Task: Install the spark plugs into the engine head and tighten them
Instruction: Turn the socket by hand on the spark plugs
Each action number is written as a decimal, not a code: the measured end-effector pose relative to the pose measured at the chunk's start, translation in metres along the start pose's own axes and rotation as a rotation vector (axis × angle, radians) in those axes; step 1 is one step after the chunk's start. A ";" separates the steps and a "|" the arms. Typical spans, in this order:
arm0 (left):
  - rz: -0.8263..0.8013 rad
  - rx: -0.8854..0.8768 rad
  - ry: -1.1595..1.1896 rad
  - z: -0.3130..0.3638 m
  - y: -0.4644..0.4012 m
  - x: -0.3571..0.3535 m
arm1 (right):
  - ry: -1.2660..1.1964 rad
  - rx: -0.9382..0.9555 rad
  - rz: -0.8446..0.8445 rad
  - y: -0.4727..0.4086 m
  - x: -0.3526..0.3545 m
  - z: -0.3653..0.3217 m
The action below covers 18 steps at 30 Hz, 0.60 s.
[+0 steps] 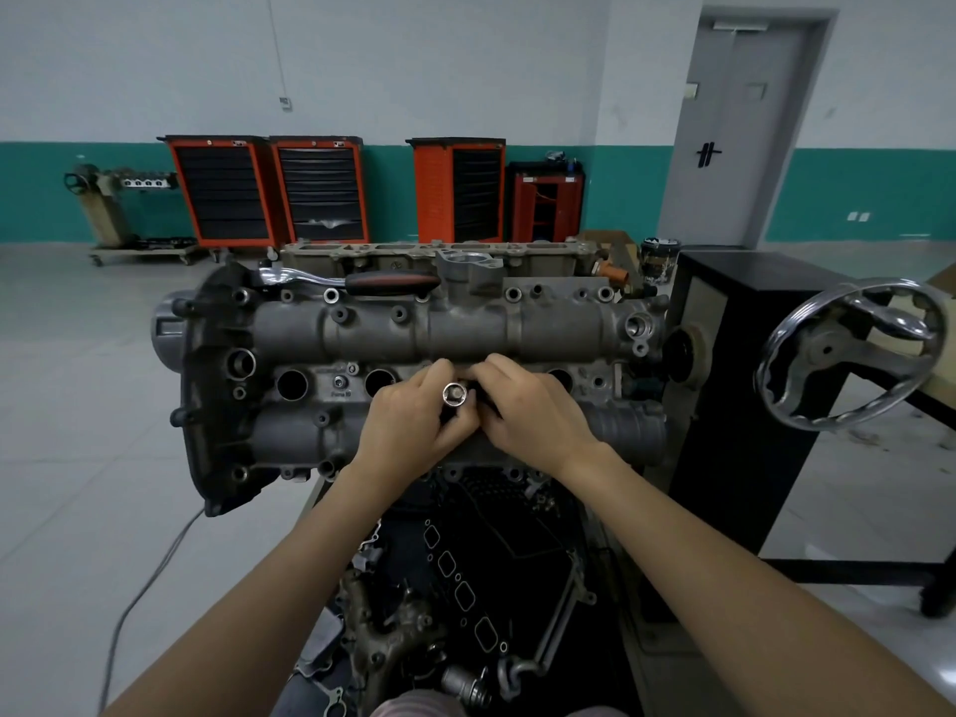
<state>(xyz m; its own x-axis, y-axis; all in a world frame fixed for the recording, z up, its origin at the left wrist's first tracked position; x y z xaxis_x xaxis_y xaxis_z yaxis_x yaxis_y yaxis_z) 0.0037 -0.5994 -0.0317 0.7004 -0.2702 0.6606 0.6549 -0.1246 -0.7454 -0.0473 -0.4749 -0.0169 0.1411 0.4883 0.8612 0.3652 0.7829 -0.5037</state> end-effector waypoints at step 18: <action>-0.033 0.022 0.042 0.003 0.000 0.002 | 0.026 -0.015 -0.010 0.000 0.000 0.000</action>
<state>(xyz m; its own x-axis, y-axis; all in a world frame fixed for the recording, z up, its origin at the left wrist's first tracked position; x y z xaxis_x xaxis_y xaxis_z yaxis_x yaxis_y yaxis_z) 0.0061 -0.5966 -0.0298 0.6659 -0.3058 0.6804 0.6841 -0.1136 -0.7205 -0.0472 -0.4747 -0.0171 0.1612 0.4702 0.8677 0.3808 0.7815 -0.4942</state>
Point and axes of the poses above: each hand's wrist, its own y-axis away from the middle knuckle, its own x-axis out of the back of the hand, z = x × y, the point moved 2 cm from there along -y, towards the middle knuckle, and after that the axes turned 13 degrees about -z, right-handed, at the moved point
